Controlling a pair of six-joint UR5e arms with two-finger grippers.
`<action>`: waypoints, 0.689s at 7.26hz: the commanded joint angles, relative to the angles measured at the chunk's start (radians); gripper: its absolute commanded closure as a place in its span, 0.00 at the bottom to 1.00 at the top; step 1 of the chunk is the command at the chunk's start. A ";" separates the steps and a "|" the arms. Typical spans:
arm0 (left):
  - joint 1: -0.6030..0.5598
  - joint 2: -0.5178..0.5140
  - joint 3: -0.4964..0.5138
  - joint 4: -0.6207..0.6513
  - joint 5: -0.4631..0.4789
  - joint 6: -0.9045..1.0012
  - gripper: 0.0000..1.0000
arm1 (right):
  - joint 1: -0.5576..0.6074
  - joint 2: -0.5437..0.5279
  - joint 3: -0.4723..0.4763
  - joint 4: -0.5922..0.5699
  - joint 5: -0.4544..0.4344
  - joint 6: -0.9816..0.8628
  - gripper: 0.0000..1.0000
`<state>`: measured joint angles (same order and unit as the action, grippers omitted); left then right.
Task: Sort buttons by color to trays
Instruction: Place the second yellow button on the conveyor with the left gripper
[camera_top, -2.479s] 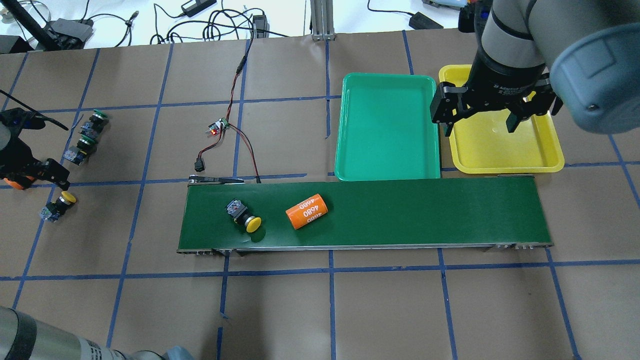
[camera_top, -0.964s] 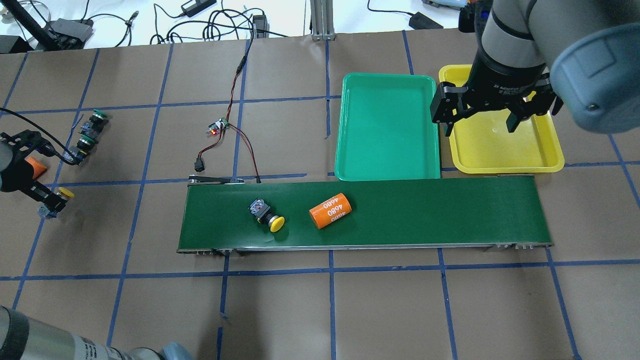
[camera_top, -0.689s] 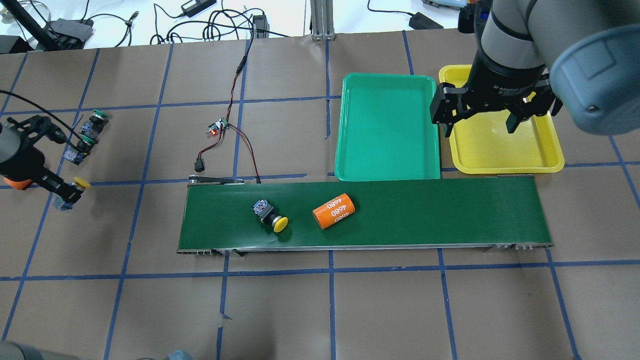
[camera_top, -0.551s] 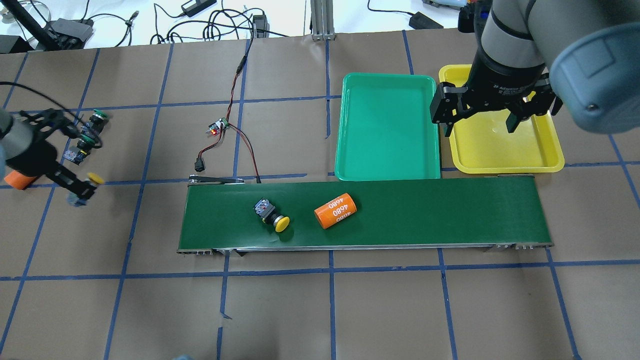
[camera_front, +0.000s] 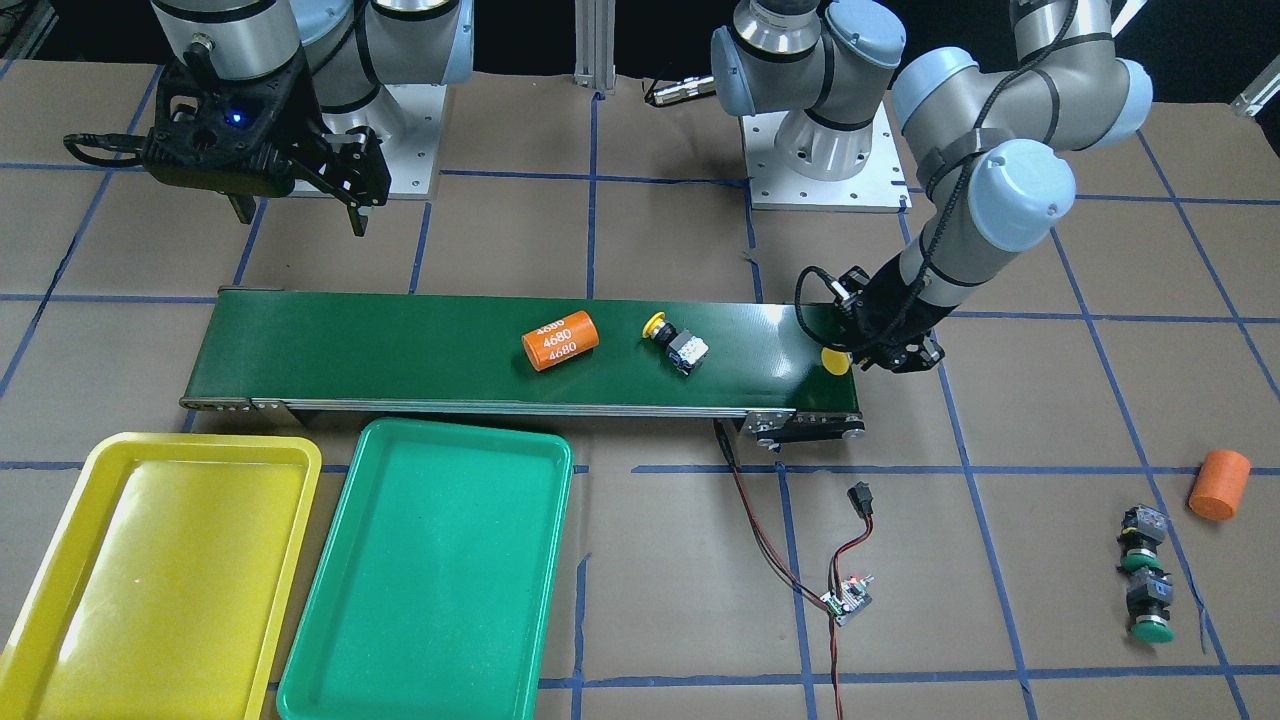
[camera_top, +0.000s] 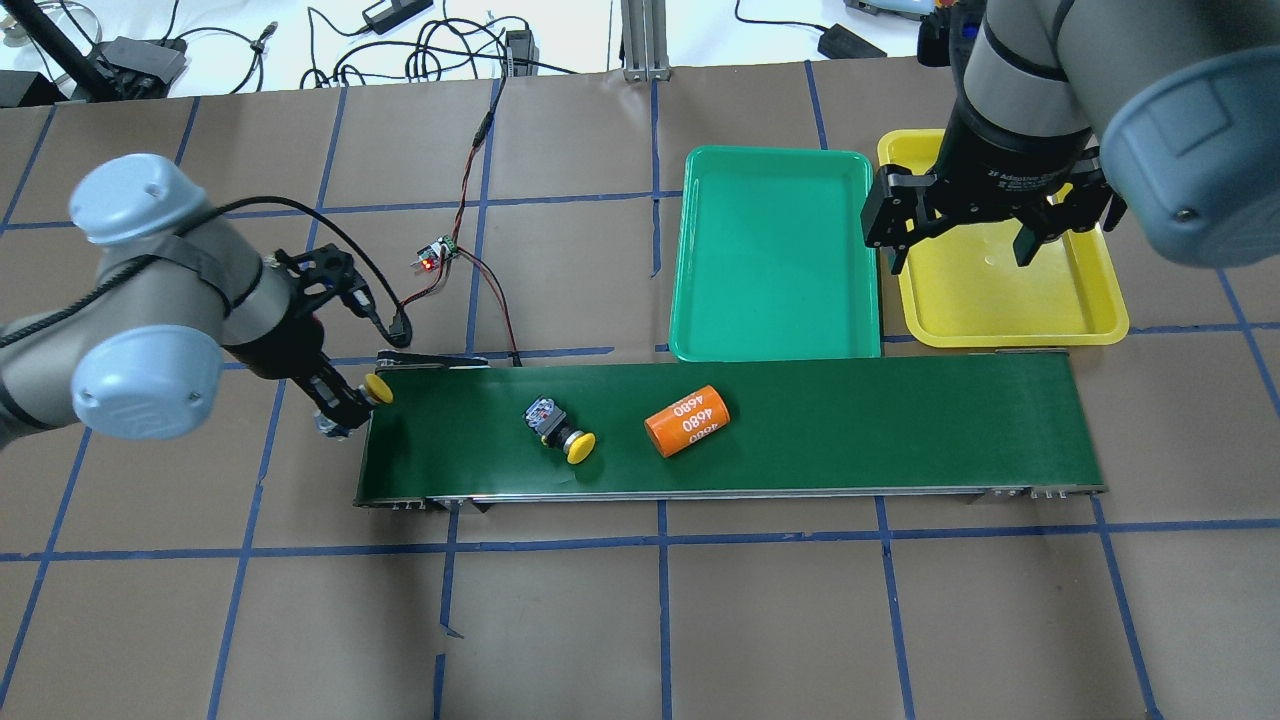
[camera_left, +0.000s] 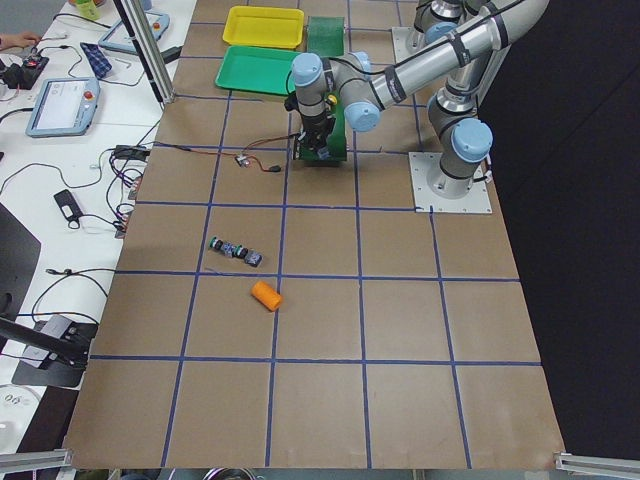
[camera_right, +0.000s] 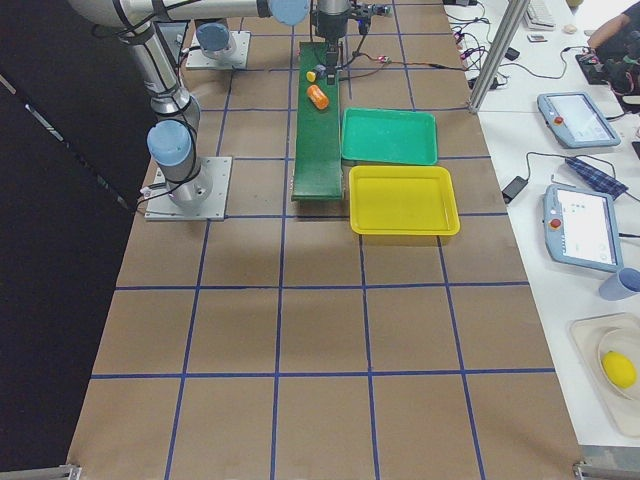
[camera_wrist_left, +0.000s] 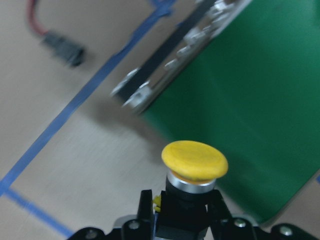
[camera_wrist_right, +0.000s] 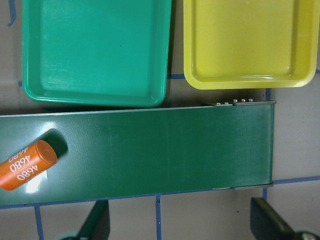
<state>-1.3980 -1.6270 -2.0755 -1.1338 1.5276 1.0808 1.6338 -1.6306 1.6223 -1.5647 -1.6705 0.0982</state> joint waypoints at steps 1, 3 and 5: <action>-0.058 -0.004 -0.014 0.015 -0.006 -0.022 1.00 | -0.002 0.000 0.001 0.000 0.000 0.000 0.00; -0.122 -0.030 -0.017 0.099 -0.006 -0.195 0.15 | -0.002 0.000 0.001 0.000 0.000 0.000 0.00; -0.060 -0.001 -0.002 0.100 0.000 -0.228 0.00 | -0.002 0.000 0.001 0.000 0.000 0.000 0.00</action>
<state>-1.4952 -1.6429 -2.0855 -1.0391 1.5265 0.8791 1.6322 -1.6306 1.6229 -1.5646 -1.6705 0.0982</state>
